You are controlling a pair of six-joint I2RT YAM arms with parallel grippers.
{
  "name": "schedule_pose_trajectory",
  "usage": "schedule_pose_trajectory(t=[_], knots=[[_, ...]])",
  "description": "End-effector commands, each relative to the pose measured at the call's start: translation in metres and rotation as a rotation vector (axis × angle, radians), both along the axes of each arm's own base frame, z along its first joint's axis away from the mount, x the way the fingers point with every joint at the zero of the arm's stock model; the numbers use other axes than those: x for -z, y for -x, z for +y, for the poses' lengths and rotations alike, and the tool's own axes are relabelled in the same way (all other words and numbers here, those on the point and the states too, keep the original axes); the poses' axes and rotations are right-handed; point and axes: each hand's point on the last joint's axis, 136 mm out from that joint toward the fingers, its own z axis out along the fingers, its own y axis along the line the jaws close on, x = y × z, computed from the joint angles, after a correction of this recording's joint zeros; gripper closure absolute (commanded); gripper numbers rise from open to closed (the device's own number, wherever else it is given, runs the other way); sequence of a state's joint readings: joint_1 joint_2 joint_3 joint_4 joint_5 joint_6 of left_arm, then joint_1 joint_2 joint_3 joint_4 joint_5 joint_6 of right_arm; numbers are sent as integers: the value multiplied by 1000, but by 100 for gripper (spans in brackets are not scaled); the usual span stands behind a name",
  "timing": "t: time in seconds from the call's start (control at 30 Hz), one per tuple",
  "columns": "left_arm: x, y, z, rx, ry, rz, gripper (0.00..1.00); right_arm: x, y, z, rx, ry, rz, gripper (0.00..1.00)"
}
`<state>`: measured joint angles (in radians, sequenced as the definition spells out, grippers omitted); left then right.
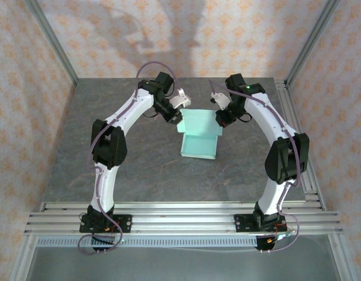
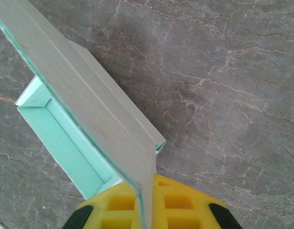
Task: Fold the paper box
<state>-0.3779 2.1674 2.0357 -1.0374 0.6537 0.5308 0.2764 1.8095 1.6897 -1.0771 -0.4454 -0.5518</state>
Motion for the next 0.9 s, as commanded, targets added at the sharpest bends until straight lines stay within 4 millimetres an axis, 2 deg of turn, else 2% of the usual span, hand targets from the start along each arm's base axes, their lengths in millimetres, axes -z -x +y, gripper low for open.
schedule_pose_trajectory(t=[0.0,0.07,0.17,0.33,0.4,0.6,0.87], knots=[[-13,1,0,10,21,-5,93,-4,2,2,-18,-4,-8,100],[-17,0,0,4,25,-13,89,-3,2,3,-20,-4,-5,100],[-20,-1,-1,-9,29,-20,89,-4,3,3,-18,-3,-7,100],[-22,-4,-2,-41,36,-16,99,-2,2,1,3,11,-9,100],[-23,-5,-3,-63,39,-13,100,-2,-3,-1,35,22,-31,100],[-27,-18,-6,-231,32,-67,100,-10,-20,-2,188,16,-166,100],[-44,-38,-22,-431,30,-217,100,-23,-51,2,514,-81,-319,100]])
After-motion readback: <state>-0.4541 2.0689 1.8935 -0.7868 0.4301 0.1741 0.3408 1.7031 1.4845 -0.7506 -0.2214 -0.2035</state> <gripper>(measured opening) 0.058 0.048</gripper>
